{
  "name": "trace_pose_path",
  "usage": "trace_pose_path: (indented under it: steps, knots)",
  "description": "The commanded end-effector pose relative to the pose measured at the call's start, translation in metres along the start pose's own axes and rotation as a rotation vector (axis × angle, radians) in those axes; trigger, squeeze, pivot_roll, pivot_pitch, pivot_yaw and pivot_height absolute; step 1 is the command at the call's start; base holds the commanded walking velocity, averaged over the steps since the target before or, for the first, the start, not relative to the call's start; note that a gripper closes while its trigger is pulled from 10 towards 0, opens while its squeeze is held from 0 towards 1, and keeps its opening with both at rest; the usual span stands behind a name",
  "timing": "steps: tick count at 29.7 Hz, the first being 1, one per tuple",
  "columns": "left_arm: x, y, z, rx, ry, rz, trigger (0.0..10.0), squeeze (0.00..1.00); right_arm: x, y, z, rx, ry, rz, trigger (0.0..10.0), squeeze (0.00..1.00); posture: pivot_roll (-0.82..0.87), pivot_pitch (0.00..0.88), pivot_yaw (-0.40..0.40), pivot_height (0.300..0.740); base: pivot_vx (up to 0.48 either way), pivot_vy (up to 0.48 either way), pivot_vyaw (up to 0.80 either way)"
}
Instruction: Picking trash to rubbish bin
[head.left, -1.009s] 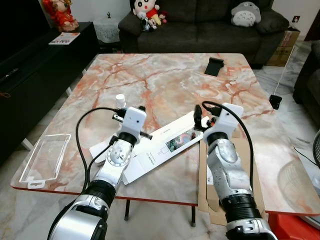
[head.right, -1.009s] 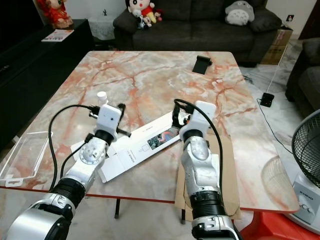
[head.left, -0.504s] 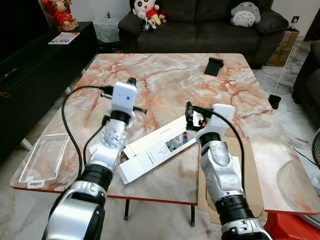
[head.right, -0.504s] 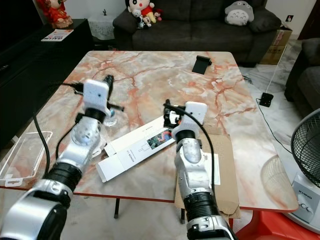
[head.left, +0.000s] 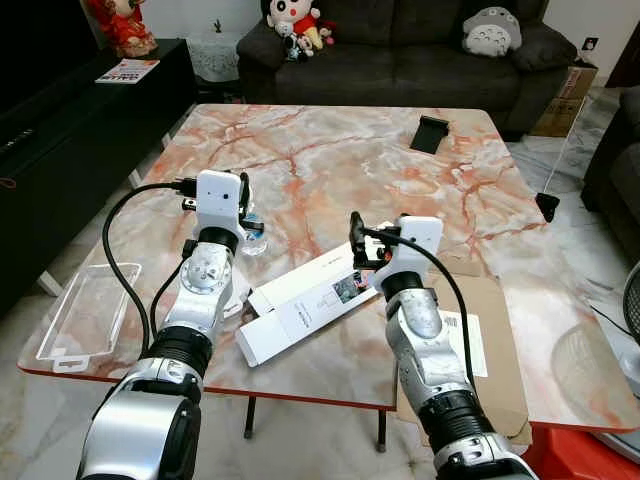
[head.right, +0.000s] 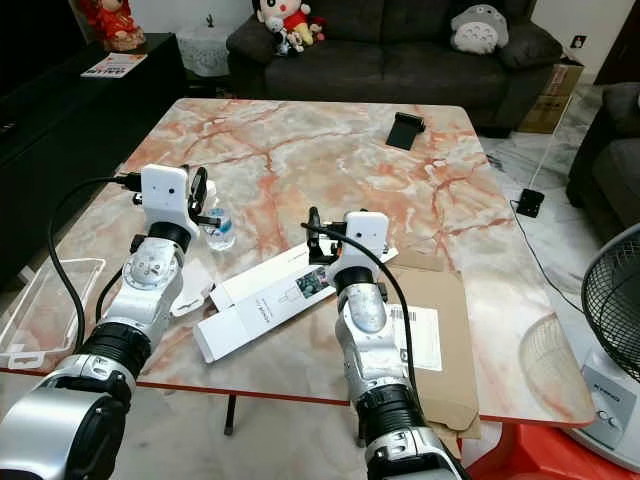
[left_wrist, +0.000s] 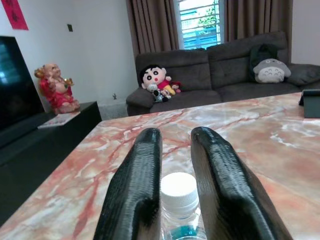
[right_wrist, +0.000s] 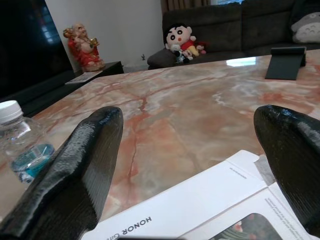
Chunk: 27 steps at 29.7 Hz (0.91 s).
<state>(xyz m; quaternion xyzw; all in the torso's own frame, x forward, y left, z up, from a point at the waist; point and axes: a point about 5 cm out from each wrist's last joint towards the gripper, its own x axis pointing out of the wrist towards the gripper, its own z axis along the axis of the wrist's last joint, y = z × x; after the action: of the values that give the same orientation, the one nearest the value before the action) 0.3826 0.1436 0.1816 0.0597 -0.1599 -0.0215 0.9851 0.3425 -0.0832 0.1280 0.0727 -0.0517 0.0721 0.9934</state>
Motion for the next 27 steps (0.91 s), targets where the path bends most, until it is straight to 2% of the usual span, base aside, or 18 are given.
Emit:
trace_pose_path:
  steps: [1, 11, 19, 22, 27]
  knots:
    - [0.005, 0.002, 0.002, -0.014, 0.014, 0.006, 10.0, 1.0, 0.002, 0.006, 0.002, -0.013, -0.011, 0.03, 10.0, 0.0, -0.05, 0.0, 0.003, 0.74, 0.0, 0.0, 0.0]
    - [0.012, 0.005, 0.001, -0.06, 0.064, -0.013, 10.0, 1.0, 0.002, 0.008, 0.0, -0.022, -0.009, 0.039, 10.0, 0.0, -0.06, 0.0, 0.01, 0.74, 0.0, 0.0, 0.0]
    - [0.018, 0.004, 0.005, -0.037, 0.077, -0.02, 10.0, 1.0, 0.003, 0.004, 0.0, -0.031, -0.014, 0.031, 10.0, 0.0, -0.07, 0.0, 0.013, 0.74, 0.0, 0.0, 0.0]
    - [0.02, 0.004, 0.005, -0.066, 0.088, -0.017, 10.0, 1.0, 0.003, 0.004, -0.001, -0.038, -0.014, 0.03, 10.0, 0.0, -0.07, 0.0, 0.013, 0.74, 0.0, 0.0, 0.0]
    - [0.027, 0.005, 0.01, -0.043, 0.119, -0.009, 10.0, 1.0, 0.004, 0.004, -0.001, -0.046, -0.012, 0.033, 10.0, 0.0, -0.07, 0.0, 0.012, 0.74, 0.0, 0.0, 0.0]
